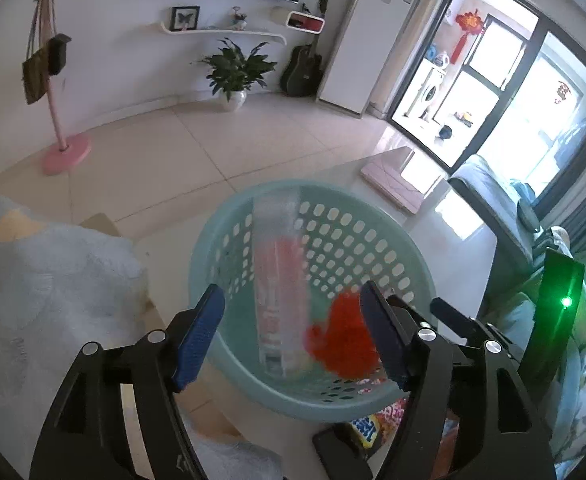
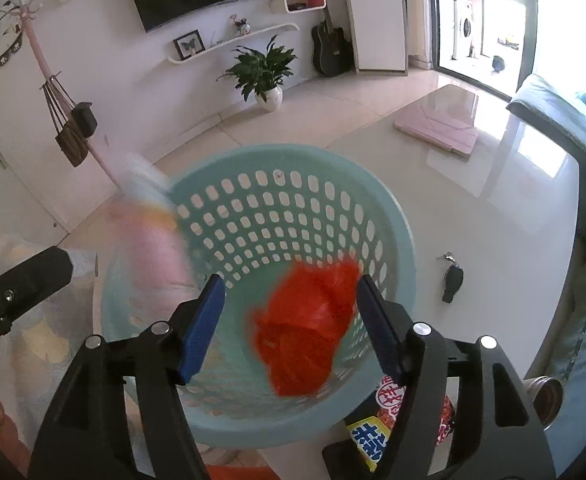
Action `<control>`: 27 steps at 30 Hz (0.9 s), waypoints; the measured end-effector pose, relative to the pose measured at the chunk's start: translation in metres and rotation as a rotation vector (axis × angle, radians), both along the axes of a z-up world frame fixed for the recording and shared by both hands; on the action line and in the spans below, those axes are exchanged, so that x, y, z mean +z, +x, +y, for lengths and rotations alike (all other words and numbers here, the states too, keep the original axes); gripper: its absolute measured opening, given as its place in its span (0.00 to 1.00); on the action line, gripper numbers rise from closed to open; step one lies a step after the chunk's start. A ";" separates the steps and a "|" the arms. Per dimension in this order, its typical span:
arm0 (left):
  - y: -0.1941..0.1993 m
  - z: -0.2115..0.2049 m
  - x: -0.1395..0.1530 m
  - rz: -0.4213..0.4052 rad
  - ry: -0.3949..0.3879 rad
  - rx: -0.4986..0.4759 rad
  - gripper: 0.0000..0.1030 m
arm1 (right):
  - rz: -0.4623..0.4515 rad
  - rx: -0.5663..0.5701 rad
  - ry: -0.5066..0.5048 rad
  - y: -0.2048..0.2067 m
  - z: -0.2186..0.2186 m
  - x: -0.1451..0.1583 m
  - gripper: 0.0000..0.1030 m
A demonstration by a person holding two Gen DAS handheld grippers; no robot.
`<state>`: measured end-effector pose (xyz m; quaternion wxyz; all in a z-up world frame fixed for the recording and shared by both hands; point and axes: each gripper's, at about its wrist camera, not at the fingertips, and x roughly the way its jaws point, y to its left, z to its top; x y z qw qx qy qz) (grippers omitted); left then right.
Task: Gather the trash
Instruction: 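Carry the yogurt bottle and red bag over the teal basket and release both, then grasp the white milk carton with the left tool while the right tool grasps the snack card box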
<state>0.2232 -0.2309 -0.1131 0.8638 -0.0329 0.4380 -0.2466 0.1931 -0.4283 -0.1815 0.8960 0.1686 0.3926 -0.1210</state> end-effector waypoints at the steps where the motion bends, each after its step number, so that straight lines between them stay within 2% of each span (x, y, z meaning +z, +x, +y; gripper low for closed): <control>1: -0.002 0.004 0.002 -0.005 -0.003 0.000 0.67 | -0.006 -0.003 0.004 -0.002 -0.001 0.002 0.63; 8: -0.031 0.022 0.026 -0.083 -0.055 0.003 0.65 | -0.075 0.008 -0.001 -0.024 0.010 0.027 0.63; 13: -0.061 0.051 0.053 -0.153 -0.092 0.036 0.65 | -0.155 0.066 -0.018 -0.041 0.039 0.064 0.63; 17: -0.091 0.087 0.079 -0.213 -0.129 0.097 0.65 | -0.216 0.137 -0.029 -0.054 0.072 0.092 0.63; 21: -0.125 0.132 0.098 -0.263 -0.132 0.185 0.65 | -0.254 0.237 -0.026 -0.068 0.115 0.112 0.63; 27: -0.169 0.206 0.108 -0.291 -0.123 0.344 0.65 | -0.277 0.414 -0.041 -0.090 0.194 0.128 0.63</control>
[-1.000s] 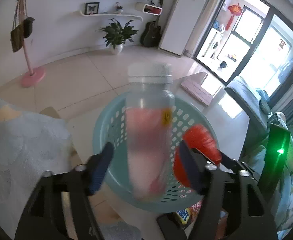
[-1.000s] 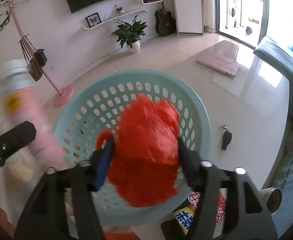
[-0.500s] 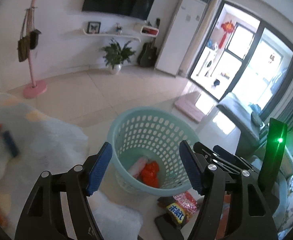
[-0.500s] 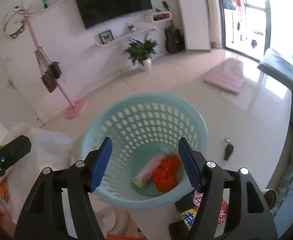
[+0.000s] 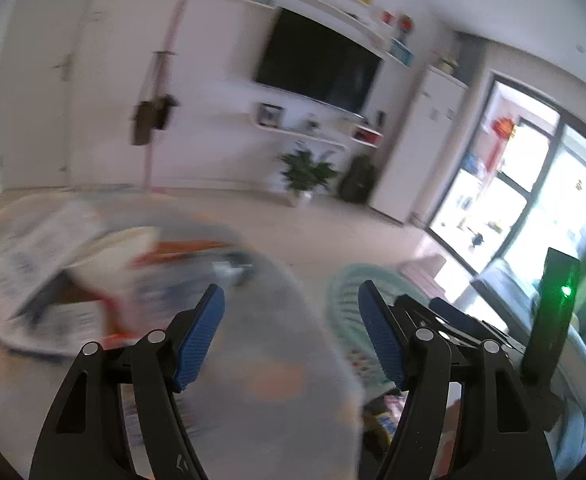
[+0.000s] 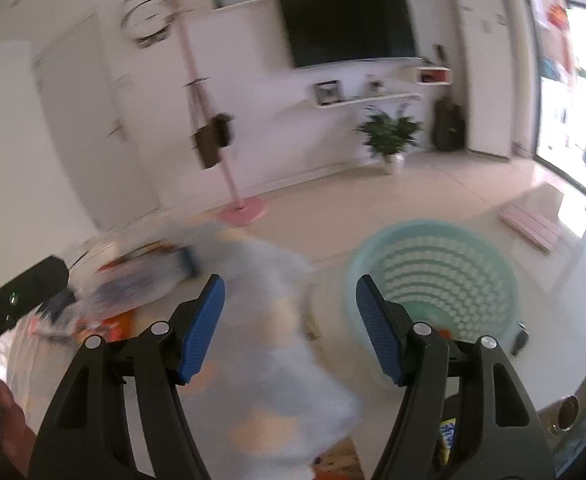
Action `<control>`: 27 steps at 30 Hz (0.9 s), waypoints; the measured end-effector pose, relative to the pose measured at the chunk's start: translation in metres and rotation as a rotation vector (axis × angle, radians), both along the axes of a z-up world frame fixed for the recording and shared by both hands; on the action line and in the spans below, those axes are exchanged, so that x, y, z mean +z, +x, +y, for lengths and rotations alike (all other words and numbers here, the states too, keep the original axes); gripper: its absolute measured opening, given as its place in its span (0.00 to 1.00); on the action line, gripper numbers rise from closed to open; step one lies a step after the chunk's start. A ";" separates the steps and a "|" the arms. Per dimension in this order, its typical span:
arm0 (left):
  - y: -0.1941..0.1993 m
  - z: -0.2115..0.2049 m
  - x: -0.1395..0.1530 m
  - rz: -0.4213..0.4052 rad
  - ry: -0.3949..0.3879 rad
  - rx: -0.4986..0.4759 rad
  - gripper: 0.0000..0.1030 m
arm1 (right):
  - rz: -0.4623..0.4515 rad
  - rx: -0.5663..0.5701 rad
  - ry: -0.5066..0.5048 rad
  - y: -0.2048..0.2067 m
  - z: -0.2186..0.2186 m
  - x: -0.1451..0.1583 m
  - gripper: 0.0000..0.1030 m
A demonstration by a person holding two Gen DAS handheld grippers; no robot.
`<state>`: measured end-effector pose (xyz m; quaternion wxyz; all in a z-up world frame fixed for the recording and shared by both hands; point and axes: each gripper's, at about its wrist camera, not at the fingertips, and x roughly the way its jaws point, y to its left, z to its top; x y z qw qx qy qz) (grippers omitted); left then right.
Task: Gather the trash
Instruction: 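Grasp the white milk carton with the left tool while the right tool grasps the snack card box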
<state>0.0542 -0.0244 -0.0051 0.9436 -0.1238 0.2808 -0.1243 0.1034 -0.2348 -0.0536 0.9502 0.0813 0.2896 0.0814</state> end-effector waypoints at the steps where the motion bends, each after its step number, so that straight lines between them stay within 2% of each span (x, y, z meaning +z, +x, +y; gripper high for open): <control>1: -0.005 0.012 0.001 0.002 -0.001 0.022 0.65 | -0.001 0.035 -0.010 -0.003 0.015 0.001 0.63; 5: -0.018 0.066 0.003 0.008 0.019 0.124 0.65 | 0.012 0.139 -0.045 -0.015 0.066 0.000 0.63; 11: -0.015 0.128 0.003 0.003 0.176 0.245 0.68 | 0.058 0.282 -0.088 -0.029 0.136 -0.015 0.66; 16: 0.009 0.157 -0.005 0.034 0.199 0.141 0.79 | 0.097 0.311 -0.111 -0.028 0.164 -0.026 0.66; 19: 0.029 0.158 -0.015 0.064 0.265 0.112 0.80 | 0.119 0.316 -0.119 -0.022 0.171 -0.029 0.66; 22: 0.053 0.157 -0.023 0.117 0.363 0.089 0.80 | 0.138 0.325 -0.122 -0.017 0.173 -0.033 0.66; 26: 0.071 0.150 -0.036 0.172 0.436 0.063 0.80 | 0.170 0.332 -0.106 -0.010 0.176 -0.039 0.71; 27: 0.073 0.149 -0.038 0.180 0.439 0.059 0.76 | 0.177 0.336 -0.099 -0.008 0.177 -0.041 0.72</control>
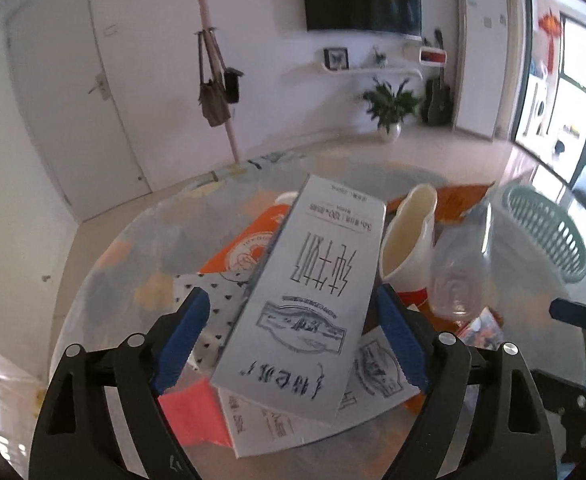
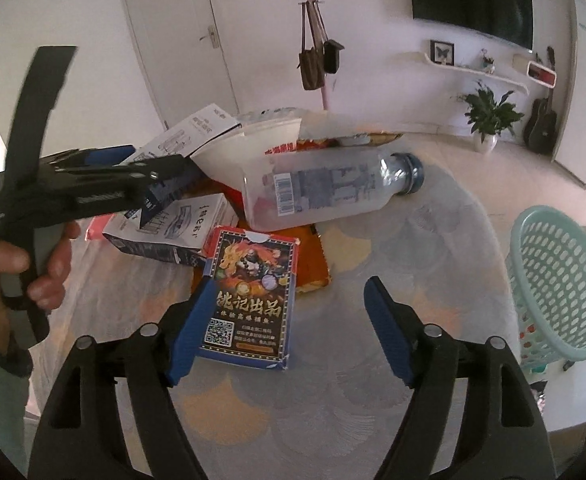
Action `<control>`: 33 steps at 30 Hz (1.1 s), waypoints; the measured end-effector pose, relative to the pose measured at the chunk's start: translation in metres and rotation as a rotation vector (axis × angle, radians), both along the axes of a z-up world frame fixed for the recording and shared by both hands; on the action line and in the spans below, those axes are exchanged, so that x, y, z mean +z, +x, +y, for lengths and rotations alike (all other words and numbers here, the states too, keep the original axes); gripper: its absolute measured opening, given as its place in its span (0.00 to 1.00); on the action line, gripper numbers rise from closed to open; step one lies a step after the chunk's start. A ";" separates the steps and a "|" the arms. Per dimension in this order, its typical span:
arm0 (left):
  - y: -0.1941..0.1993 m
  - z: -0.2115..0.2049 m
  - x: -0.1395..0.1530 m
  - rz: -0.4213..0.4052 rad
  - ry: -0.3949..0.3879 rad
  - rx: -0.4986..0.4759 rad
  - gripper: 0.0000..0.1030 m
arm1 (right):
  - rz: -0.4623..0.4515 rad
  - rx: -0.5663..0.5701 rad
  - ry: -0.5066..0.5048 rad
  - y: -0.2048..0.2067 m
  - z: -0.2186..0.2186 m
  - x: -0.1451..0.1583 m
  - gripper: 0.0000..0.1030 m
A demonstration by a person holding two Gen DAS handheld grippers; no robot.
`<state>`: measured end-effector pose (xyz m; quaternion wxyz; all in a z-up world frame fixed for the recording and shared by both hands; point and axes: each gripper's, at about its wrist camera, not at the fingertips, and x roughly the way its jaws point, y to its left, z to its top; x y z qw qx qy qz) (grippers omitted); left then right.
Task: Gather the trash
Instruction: 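Grasp the white milk carton with the left tool while the right tool grasps the snack card box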
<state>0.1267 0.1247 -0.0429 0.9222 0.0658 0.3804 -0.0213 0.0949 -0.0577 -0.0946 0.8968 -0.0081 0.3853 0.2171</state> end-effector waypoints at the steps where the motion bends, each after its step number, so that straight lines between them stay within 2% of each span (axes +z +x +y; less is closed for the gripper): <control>1: 0.002 -0.001 -0.002 0.009 -0.006 -0.005 0.69 | 0.006 0.003 0.004 0.001 0.001 -0.001 0.72; 3: 0.006 -0.003 -0.008 0.034 -0.009 0.001 0.65 | 0.017 0.010 0.011 0.003 0.004 -0.003 0.74; 6: 0.006 -0.003 -0.009 0.031 0.012 0.013 0.57 | 0.033 0.026 0.020 0.005 0.010 -0.007 0.75; 13: -0.020 0.010 -0.003 -0.019 -0.107 0.090 0.55 | 0.143 0.024 0.027 0.024 0.022 -0.030 0.77; 15: -0.032 0.013 -0.001 -0.041 -0.132 0.108 0.55 | 0.147 0.020 0.042 0.026 0.023 -0.032 0.76; 16: -0.036 0.014 0.000 -0.049 -0.139 0.116 0.55 | 0.139 0.025 0.047 0.026 0.023 -0.031 0.75; 18: -0.045 0.016 0.002 -0.065 -0.152 0.128 0.55 | 0.143 0.045 0.057 0.025 0.024 -0.030 0.57; 27: -0.079 0.010 0.027 -0.162 -0.210 0.153 0.55 | 0.138 0.086 0.051 0.010 0.027 -0.027 0.56; 33: -0.090 -0.002 0.037 -0.192 -0.217 0.141 0.55 | 0.141 0.122 0.051 0.007 0.024 -0.025 0.55</control>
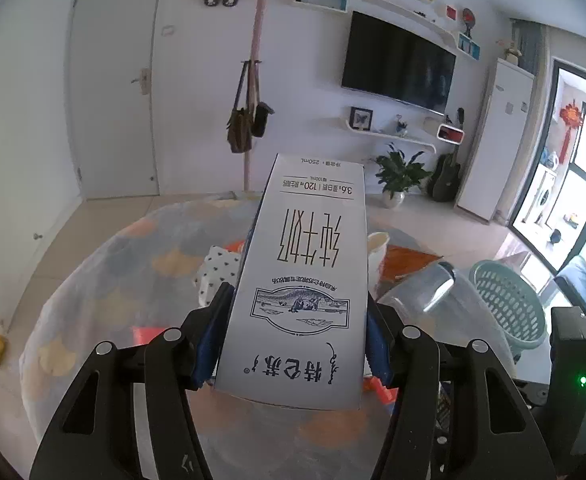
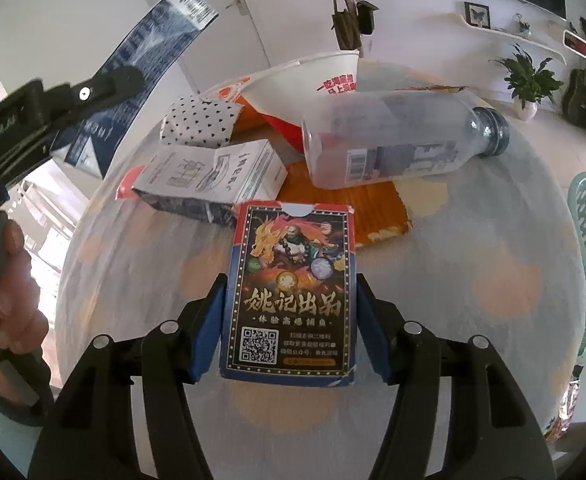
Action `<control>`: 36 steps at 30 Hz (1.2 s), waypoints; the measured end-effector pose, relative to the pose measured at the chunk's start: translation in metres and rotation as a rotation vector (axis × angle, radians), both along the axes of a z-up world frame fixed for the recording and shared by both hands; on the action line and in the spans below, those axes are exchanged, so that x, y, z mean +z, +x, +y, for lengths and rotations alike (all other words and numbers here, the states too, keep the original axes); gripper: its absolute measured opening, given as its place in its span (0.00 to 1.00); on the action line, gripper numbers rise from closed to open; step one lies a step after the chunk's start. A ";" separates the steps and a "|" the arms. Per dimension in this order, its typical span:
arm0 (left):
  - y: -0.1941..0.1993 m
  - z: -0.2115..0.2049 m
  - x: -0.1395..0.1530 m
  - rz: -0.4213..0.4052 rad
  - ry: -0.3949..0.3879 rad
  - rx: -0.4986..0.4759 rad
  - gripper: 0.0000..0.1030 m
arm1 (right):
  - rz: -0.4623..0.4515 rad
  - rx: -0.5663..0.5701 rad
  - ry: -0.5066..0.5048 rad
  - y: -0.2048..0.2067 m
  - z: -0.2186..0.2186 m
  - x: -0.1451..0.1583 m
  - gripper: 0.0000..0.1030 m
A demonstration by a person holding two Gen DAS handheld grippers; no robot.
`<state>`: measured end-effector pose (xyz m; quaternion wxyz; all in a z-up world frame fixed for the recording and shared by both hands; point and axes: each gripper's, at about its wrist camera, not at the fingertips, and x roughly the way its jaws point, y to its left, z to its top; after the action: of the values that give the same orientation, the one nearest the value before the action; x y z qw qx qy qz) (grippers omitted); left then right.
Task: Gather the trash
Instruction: 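Grasp the white milk carton with the left tool while the right tool grasps the snack card box, then carry the milk carton and snack box to the teal basket and release both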
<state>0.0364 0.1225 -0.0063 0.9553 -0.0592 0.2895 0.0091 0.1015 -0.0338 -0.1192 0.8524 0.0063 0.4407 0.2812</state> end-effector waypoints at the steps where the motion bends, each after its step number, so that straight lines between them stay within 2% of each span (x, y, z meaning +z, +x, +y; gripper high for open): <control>1: -0.001 -0.002 0.001 -0.002 0.000 -0.004 0.55 | -0.012 0.005 0.001 -0.003 -0.002 0.002 0.55; 5: -0.005 -0.011 0.003 -0.016 -0.016 -0.023 0.55 | -0.082 -0.003 0.005 -0.019 -0.013 0.014 0.55; 12: -0.002 -0.029 0.006 -0.024 -0.030 -0.074 0.55 | -0.142 -0.034 0.044 -0.025 -0.038 0.036 0.55; 14: 0.001 -0.033 0.009 -0.032 -0.061 -0.099 0.55 | -0.170 -0.058 0.051 -0.025 -0.046 0.044 0.55; 19: 0.015 -0.059 0.020 -0.050 -0.081 -0.161 0.55 | -0.274 -0.147 0.039 -0.021 -0.085 0.069 0.55; 24: 0.037 -0.110 0.028 -0.080 -0.104 -0.246 0.55 | -0.321 -0.274 0.054 -0.008 -0.139 0.085 0.55; 29: 0.070 -0.168 0.026 -0.056 -0.103 -0.330 0.55 | -0.360 -0.420 0.038 0.006 -0.200 0.095 0.55; 33: 0.094 -0.208 0.017 -0.028 -0.109 -0.384 0.55 | -0.358 -0.519 0.022 0.015 -0.243 0.092 0.55; 36: 0.111 -0.235 0.005 0.008 -0.117 -0.422 0.55 | -0.322 -0.588 0.015 0.025 -0.273 0.079 0.55</control>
<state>0.1470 -0.1125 -0.0013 0.9298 -0.0528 0.2994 -0.2075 0.1260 -0.3069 -0.0402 0.9557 0.0948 0.2775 0.0239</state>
